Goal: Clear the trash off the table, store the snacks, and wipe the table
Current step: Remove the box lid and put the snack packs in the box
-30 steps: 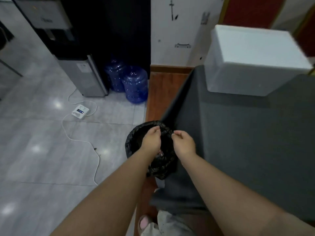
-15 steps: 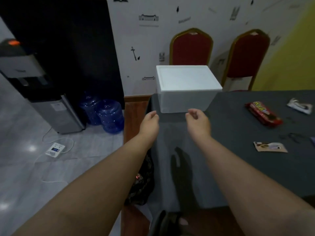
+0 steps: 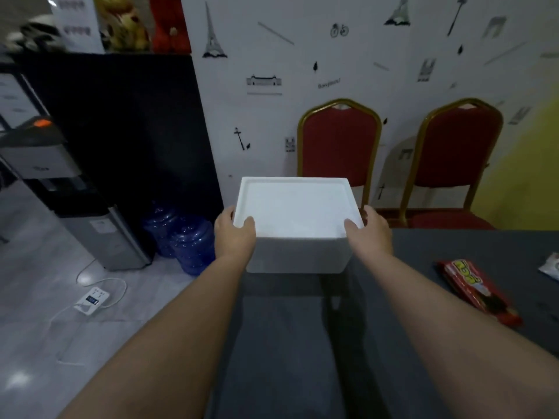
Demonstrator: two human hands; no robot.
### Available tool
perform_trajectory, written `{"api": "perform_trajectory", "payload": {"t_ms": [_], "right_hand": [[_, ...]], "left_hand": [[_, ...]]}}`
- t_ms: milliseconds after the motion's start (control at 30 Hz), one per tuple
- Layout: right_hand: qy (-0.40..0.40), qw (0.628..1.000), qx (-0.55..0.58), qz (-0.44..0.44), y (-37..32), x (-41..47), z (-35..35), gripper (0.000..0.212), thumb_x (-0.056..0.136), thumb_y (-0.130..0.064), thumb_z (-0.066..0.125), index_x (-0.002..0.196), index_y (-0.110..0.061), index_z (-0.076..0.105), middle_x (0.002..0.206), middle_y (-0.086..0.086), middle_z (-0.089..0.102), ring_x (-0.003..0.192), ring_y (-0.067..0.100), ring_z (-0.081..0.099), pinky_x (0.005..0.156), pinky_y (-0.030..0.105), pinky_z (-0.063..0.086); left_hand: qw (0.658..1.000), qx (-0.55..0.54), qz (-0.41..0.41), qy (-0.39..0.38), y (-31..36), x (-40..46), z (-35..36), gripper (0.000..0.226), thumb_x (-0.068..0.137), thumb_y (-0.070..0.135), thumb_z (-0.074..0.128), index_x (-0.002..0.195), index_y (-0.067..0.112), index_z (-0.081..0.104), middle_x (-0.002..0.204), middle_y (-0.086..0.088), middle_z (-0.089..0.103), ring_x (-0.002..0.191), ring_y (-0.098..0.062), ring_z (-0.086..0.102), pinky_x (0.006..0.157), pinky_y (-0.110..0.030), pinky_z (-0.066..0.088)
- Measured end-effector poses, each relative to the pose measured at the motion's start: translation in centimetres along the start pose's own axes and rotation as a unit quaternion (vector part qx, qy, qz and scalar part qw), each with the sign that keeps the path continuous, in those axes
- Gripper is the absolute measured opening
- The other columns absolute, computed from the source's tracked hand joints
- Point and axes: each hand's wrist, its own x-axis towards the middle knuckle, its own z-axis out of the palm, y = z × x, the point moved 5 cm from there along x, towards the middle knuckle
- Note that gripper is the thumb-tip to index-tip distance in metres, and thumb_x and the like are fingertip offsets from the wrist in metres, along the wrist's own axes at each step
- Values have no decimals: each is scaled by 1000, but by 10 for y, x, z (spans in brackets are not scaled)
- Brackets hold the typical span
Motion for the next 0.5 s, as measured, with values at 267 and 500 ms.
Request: {"api": "perform_trajectory", "payload": {"t_ms": [267,500], "right_hand": [[-104,982,153,33,27,23,21,50,97,-22,37,145,-33,33,137,-2,49,111,18,49,87,32,39],[-119,964,231,57,26,13,8,48,97,-13,42,141,-31,42,119,-10,50,102,11,47,64,20,40]], "left_hand": [[996,-62,-71,-1,-25,14,10,48,96,15,42,142,25,39,115,6,47,103,-15,46,88,-28,39],[993,-75,-85,-38,-32,14,9,49,90,14,45,136,33,48,127,4,57,103,-17,57,86,-31,47]]}}
